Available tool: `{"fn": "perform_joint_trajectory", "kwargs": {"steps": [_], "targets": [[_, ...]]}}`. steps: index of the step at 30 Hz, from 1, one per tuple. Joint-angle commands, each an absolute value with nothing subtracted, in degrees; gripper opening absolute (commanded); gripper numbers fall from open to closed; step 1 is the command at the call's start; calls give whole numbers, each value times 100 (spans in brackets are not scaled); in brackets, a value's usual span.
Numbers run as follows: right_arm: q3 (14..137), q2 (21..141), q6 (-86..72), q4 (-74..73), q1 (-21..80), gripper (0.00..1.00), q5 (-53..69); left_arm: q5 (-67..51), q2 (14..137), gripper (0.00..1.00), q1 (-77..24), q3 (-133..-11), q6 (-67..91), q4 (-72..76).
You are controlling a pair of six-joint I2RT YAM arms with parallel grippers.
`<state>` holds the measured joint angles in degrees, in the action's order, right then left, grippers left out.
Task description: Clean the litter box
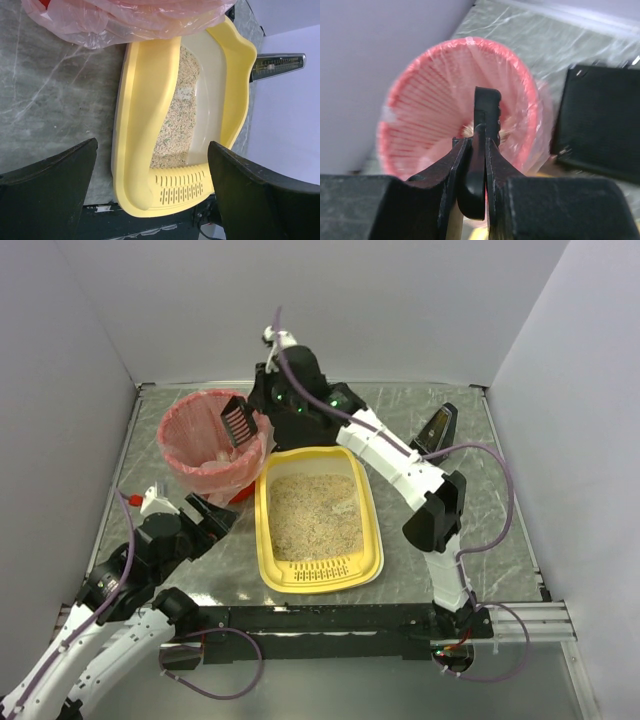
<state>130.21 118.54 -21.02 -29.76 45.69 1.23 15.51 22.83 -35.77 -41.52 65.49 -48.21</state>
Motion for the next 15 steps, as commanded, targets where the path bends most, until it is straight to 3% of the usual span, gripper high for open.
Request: {"fn": "perform_joint_trajectory", "kwargs": {"steps": [1,9,12,15], "targets": [[12771,11198,-572,-1785,4886,0,-519,1354,2180,97,-3568,-3991,6680,-4562],[13201,11040,-852,-1924,4808,0,-379,1072,2302,97,-3568,-3823,6583,-4272],[12869,10496,-1361,-2205,4615,0,-133,923,2355,97,-3568,-3727,6539,-4079],[12017,9504,-2029,-2504,4044,0,850,730,2417,97,-3568,-3665,6504,-3833]]}}
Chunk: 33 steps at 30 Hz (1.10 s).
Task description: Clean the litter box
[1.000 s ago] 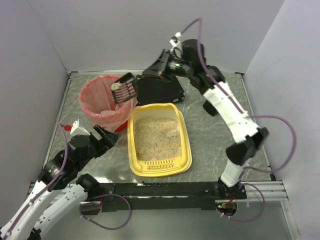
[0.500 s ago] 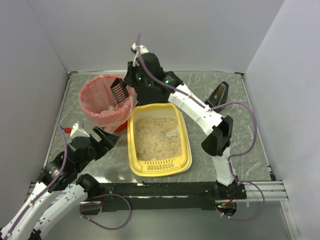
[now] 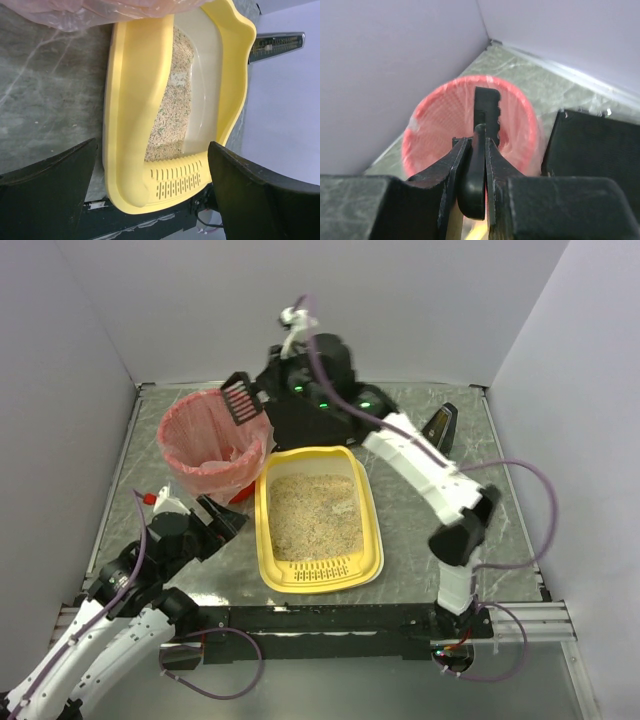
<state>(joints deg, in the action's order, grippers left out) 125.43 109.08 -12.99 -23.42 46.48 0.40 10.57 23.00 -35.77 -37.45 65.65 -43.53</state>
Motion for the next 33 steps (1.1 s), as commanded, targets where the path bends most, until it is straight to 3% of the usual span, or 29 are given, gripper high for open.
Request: {"fn": "perform_joint_trajectory", "kwargs": {"steps": [1,5,10,15,20,33], "targets": [[11466,9240,-2283,-2670,3651,0,1340,669,2426,97,-3568,-3613,6487,-3771],[9697,7590,-2225,-3216,3173,0,1409,440,2478,97,-3577,-3437,6425,-3578],[8404,6768,-1891,-4066,3120,0,1590,132,2768,97,-3586,-3392,6355,-3130],[8184,7442,-1153,-4808,3103,0,2028,114,3041,97,-3595,-3375,6240,-3015],[7823,7848,-502,-4019,3138,0,2619,27,3243,97,-3604,-3261,6223,-2735],[7006,8841,-782,-2550,3199,0,2407,-229,3489,97,-3656,-2971,6223,-2101]]}}
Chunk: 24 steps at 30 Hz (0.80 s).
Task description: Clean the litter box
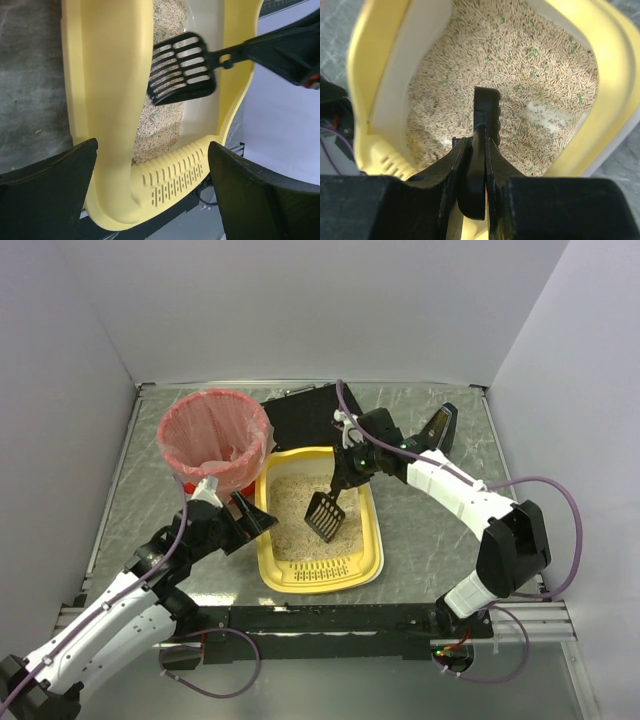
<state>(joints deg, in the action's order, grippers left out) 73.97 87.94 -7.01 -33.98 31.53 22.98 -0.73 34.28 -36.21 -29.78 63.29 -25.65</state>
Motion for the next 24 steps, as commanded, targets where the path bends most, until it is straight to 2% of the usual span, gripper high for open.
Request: {"fn": "perform_joint_trajectory", "kwargs": {"steps": [1,12,24], "targets": [[6979,8877,-791,-2436,3208,0,2495,-211,3515,97,-3656,-2971,6214,-2109],[6513,9228,-729,-2136,3296,0,4068,-308,3946,97,-3700,-2979,6161,-1837],[6434,9721,-1116,-1970,3296,0,5052,-229,4184,97,-3841,-2804,6319,-1503]]}}
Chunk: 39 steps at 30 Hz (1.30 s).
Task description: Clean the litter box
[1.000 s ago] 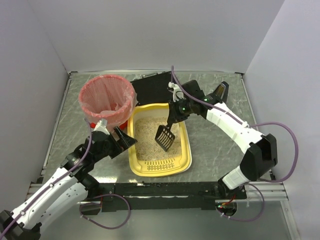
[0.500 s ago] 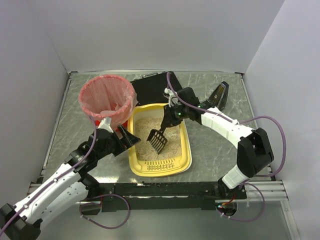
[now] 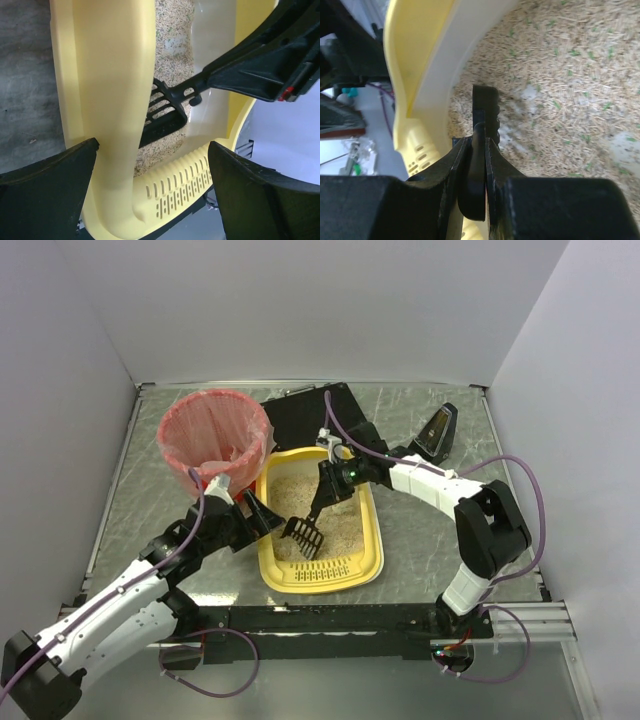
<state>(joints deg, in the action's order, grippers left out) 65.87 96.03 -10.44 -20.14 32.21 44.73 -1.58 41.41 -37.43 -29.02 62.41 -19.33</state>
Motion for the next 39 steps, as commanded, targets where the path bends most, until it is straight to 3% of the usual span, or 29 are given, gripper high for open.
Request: {"fn": "perform_joint_trajectory", "kwargs": {"steps": [1,22,39], "targets": [[6399,9721,-1195,-1925,3296,0,5184,-220,4192,97,-3867,-2795,6345,-1494],[5572,9431,-3321,121,3401,0,6020,-18,4219,97,-4060,-2795,6434,-1485],[5493,9035,-3982,158,2769,0,5054,176,3911,97,-4140,-2821,6495,-1854]]}}
